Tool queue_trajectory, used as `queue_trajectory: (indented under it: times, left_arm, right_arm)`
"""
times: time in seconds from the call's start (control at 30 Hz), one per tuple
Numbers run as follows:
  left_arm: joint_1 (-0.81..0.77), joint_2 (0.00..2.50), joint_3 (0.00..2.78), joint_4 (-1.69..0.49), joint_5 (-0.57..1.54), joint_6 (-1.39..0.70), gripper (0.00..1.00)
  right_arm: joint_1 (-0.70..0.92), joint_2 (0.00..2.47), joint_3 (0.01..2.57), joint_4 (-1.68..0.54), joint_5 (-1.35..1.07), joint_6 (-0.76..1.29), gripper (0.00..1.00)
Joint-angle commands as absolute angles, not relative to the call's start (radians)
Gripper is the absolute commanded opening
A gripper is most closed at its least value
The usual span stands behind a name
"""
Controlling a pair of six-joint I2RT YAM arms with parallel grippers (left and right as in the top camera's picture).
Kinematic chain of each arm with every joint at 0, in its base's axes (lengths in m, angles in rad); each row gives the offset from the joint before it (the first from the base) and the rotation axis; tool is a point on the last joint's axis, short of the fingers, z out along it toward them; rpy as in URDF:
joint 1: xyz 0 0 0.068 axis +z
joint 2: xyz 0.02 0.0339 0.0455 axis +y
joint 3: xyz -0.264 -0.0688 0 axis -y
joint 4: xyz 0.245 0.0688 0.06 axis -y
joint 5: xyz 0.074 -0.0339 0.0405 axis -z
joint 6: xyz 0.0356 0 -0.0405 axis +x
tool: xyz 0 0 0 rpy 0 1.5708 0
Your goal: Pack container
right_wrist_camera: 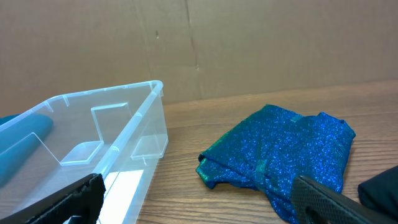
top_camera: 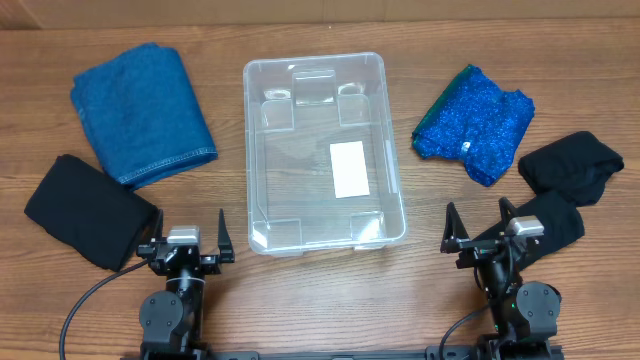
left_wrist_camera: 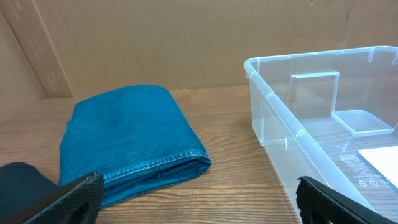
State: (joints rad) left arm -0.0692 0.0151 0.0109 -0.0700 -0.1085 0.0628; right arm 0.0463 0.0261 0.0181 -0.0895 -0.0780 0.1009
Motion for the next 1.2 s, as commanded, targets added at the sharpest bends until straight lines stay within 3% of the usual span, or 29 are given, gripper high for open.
queue_trajectory:
  times: [0.0,0.4,0.57,0.77,0.9,1.07,1.17]
  left_arm:
    - [-0.058,0.004,0.004,-0.064,-0.104,0.083,1.00]
    - [-0.058,0.004,0.005,-0.058,-0.096,0.072,1.00]
    - [-0.058,0.007,0.059,-0.087,-0.077,-0.138,1.00]
    - [-0.058,0.223,0.369,-0.210,-0.115,-0.146,1.00]
    - [-0.058,0.539,0.681,-0.406,-0.114,-0.145,1.00]
    - [-0.058,0.863,1.045,-0.741,-0.110,-0.134,1.00]
    - [-0.058,0.957,1.151,-0.840,-0.067,-0.135,1.00]
  right_arm:
    - [0.046,0.019,0.012,-0.084,-0.080,0.102,1.00]
    - [0.046,0.019,0.012,-0.068,-0.080,0.107,1.00]
    - [0.044,0.041,0.069,-0.047,0.035,0.184,1.00]
    - [0.043,0.450,0.373,-0.070,0.142,0.183,1.00]
    - [-0.005,0.916,0.751,-0.261,0.080,0.183,1.00]
    - [-0.234,1.440,1.281,-0.690,-0.265,0.161,1.00]
    - [-0.330,1.600,1.402,-0.746,-0.290,0.150,1.00]
